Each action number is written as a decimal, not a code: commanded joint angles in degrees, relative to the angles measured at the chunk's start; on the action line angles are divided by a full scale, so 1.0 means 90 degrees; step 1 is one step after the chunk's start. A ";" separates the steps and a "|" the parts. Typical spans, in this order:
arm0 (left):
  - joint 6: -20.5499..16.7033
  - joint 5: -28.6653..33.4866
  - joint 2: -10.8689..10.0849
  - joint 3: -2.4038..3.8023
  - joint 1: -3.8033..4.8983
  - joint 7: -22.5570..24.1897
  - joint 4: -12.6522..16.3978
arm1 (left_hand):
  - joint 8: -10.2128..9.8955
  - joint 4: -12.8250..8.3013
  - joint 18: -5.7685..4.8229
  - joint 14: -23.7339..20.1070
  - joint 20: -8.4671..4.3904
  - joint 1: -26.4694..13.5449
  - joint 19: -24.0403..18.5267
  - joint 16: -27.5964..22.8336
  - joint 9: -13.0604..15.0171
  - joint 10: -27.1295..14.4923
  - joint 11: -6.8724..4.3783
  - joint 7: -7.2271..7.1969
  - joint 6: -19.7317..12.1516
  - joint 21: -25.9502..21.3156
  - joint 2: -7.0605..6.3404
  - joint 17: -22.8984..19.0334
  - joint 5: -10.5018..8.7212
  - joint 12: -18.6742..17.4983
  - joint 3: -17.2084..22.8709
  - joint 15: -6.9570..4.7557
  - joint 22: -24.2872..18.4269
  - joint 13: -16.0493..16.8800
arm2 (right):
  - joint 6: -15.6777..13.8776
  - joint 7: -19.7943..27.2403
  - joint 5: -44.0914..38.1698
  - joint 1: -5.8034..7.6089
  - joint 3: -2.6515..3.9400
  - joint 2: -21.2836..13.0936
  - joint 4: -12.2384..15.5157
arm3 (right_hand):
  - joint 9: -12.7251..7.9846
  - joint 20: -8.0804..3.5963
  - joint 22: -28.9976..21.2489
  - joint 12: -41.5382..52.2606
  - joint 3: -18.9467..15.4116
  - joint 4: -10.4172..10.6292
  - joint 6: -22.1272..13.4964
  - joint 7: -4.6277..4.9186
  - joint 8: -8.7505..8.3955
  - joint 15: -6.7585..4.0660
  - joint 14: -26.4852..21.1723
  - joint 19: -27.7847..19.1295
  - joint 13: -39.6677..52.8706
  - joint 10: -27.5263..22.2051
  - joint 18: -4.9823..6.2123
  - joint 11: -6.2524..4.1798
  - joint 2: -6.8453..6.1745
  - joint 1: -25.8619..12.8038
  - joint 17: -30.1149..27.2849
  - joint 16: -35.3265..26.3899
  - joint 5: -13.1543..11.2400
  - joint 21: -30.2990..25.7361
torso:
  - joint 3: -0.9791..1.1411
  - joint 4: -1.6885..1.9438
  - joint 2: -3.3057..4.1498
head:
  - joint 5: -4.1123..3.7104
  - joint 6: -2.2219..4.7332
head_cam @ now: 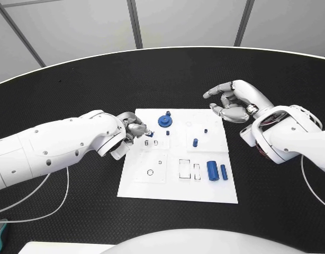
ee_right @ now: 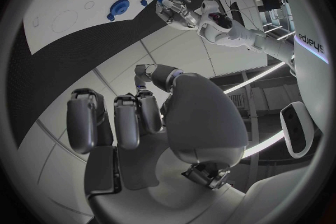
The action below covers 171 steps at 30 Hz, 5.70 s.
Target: Assemble the parts on the task board
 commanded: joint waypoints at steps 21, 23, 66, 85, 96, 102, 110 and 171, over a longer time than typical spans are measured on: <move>0.0301 -0.0124 0.0372 0.0000 -0.0037 -0.0259 -0.0266 | 0.0630 -0.0282 -0.0052 0.0495 -0.0028 -0.0108 0.0106 0.0059 -0.0048 0.0407 -0.0134 -0.0373 0.0485 0.0107 -0.0084 0.0886 -0.0008 0.0215 0.0220 -0.0093 0.0128 0.0447 | -0.0027 0.0064 0.0140 0.0037 0.0005 0.0073 -0.0053 | -0.0009 0.0048 0.0884 -0.0053 0.0020 -0.0034 0.0042 0.0019 -0.0043 0.0034 0.0501 0.0279 0.0512 -0.0042 0.0062 0.0025 -0.0072 -0.0027 0.0977 -0.0018 0.0045 -0.0036 | -0.0009 -0.0006 0.0006 | -0.0010 -0.0026; 0.0294 -0.0168 0.0401 0.0000 -0.0037 -0.0267 -0.0299 | 0.0630 -0.0282 -0.0052 0.0495 -0.0028 -0.0108 0.0106 0.0059 -0.0048 0.0407 -0.0134 -0.0373 0.0485 0.0107 -0.0084 0.0886 -0.0008 0.0215 0.0220 -0.0093 0.0128 0.0447 | -0.0024 0.0063 0.0140 0.0037 0.0005 0.0077 -0.0055 | -0.0009 0.0048 0.0884 -0.0053 0.0020 -0.0034 0.0042 0.0019 -0.0043 0.0034 0.0501 0.0279 0.0512 -0.0042 0.0062 0.0025 -0.0072 -0.0027 0.0977 -0.0018 0.0045 -0.0036 | -0.0009 -0.0007 0.0006 | -0.0011 -0.0026; 0.0726 -0.0788 0.0756 0.0002 -0.0083 -0.0555 -0.0668 | 0.0649 -0.0298 -0.0064 0.0506 -0.0047 -0.0153 0.0137 0.0077 -0.0074 0.0492 -0.0159 -0.0402 0.0534 0.0145 -0.0111 0.0918 -0.0031 0.0256 0.0132 -0.0114 0.0190 0.0561 | 0.0011 0.0069 0.0141 0.0037 0.0005 0.0115 -0.0058 | -0.0010 0.0055 0.0886 -0.0047 0.0031 -0.0040 0.0067 0.0023 -0.0044 0.0040 0.0502 0.0279 0.0518 -0.0035 0.0062 0.0030 -0.0076 -0.0037 0.0984 -0.0015 0.0052 -0.0036 | -0.0012 0.0001 0.0002 | -0.0038 -0.0101; 0.0838 -0.0887 0.0798 0.0002 -0.0088 -0.0612 -0.0720 | 0.0656 -0.0296 -0.0066 0.0508 -0.0051 -0.0165 0.0139 0.0082 -0.0081 0.0502 -0.0166 -0.0411 0.0544 0.0149 -0.0113 0.0926 -0.0044 0.0256 0.0093 -0.0119 0.0196 0.0567 | 0.0019 0.0074 0.0141 0.0037 0.0004 0.0129 -0.0061 | -0.0011 0.0058 0.0891 -0.0044 0.0035 -0.0040 0.0075 0.0023 -0.0044 0.0041 0.0502 0.0281 0.0521 -0.0032 0.0061 0.0030 -0.0075 -0.0041 0.0982 -0.0016 0.0055 -0.0031 | -0.0009 -0.0001 0.0005 | -0.0043 -0.0116; 0.0981 -0.0933 0.0817 0.0002 -0.0089 -0.0669 -0.0737 | 0.0664 -0.0300 -0.0067 0.0511 -0.0056 -0.0175 0.0141 0.0088 -0.0091 0.0519 -0.0174 -0.0422 0.0550 0.0151 -0.0124 0.0938 -0.0057 0.0257 0.0020 -0.0126 0.0201 0.0580 | 0.0020 0.0076 0.0141 0.0037 0.0004 0.0130 -0.0056 | -0.0011 0.0059 0.0886 -0.0045 0.0038 -0.0040 0.0082 0.0024 -0.0043 0.0042 0.0502 0.0278 0.0520 -0.0031 0.0063 0.0031 -0.0073 -0.0044 0.0983 -0.0016 0.0057 -0.0037 | -0.0010 0.0001 0.0002 | -0.0047 -0.0127; 0.1021 -0.0940 0.0827 0.0002 -0.0092 -0.0676 -0.0741 | 0.0666 -0.0300 -0.0070 0.0513 -0.0057 -0.0175 0.0146 0.0091 -0.0094 0.0525 -0.0176 -0.0425 0.0553 0.0158 -0.0122 0.0945 -0.0058 0.0259 0.0005 -0.0127 0.0213 0.0588 | 0.0024 0.0076 0.0141 0.0037 0.0004 0.0134 -0.0058 | -0.0011 0.0059 0.0886 -0.0045 0.0038 -0.0040 0.0082 0.0024 -0.0043 0.0042 0.0502 0.0278 0.0520 -0.0031 0.0063 0.0031 -0.0073 -0.0044 0.0983 -0.0016 0.0057 -0.0037 | -0.0008 0.0001 0.0003 | -0.0052 -0.0131; 0.1113 -0.0942 0.0809 0.0002 -0.0093 -0.0692 -0.0726 | 0.0672 -0.0305 -0.0070 0.0515 -0.0059 -0.0174 0.0147 0.0095 -0.0099 0.0548 -0.0182 -0.0432 0.0558 0.0159 -0.0126 0.0953 -0.0062 0.0273 -0.0037 -0.0131 0.0215 0.0627 | 0.0035 0.0073 0.0141 0.0037 0.0004 0.0137 -0.0062 | -0.0011 0.0059 0.0886 -0.0045 0.0038 -0.0040 0.0082 0.0024 -0.0043 0.0042 0.0502 0.0278 0.0520 -0.0031 0.0063 0.0031 -0.0073 -0.0044 0.0983 -0.0016 0.0057 -0.0037 | -0.0009 0.0002 0.0002 | -0.0049 -0.0143; 0.3725 0.0561 0.1209 0.0014 0.0539 -0.1112 -0.1793 | 0.0709 -0.0146 -0.0058 0.0532 -0.0081 -0.0242 0.0092 0.0140 -0.0240 0.0601 -0.0196 -0.0455 0.0613 0.0093 0.0315 0.1030 -0.0081 0.0261 -0.0402 -0.0147 0.0124 0.0736 | 0.0164 0.0016 0.0141 0.0036 0.0002 0.0252 -0.0211 | -0.0016 0.0064 0.0891 -0.0038 0.0072 -0.0069 0.0121 0.0016 -0.0046 0.0041 0.0501 0.0280 0.0525 -0.0022 0.0063 0.0025 -0.0067 -0.0032 0.0977 -0.0020 0.0070 -0.0034 | 0.0003 0.0002 0.0004 | -0.0059 -0.0107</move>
